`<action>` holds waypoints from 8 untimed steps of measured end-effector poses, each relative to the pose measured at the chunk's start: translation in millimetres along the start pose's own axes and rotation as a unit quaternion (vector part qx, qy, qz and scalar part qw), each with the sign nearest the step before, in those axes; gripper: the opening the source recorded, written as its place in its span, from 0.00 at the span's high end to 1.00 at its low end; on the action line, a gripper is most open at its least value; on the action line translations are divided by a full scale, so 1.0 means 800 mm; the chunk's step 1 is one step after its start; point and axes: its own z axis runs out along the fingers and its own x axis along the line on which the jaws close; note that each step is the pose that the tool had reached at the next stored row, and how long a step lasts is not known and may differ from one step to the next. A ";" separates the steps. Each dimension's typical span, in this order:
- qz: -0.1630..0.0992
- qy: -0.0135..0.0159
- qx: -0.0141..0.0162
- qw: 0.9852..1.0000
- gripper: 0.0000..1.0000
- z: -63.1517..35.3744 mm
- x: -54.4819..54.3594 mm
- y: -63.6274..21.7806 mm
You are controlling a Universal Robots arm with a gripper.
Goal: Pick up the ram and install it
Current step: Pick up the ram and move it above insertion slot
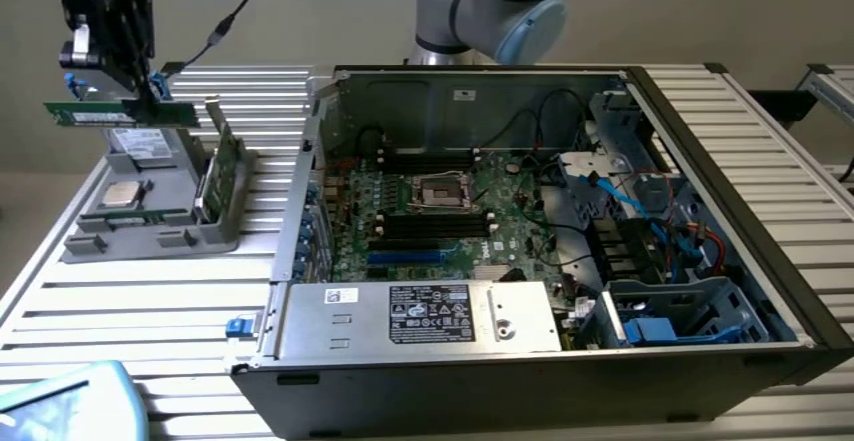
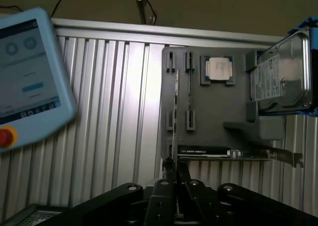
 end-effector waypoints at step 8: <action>0.000 0.000 -0.003 1.000 0.87 -0.039 0.002 -0.032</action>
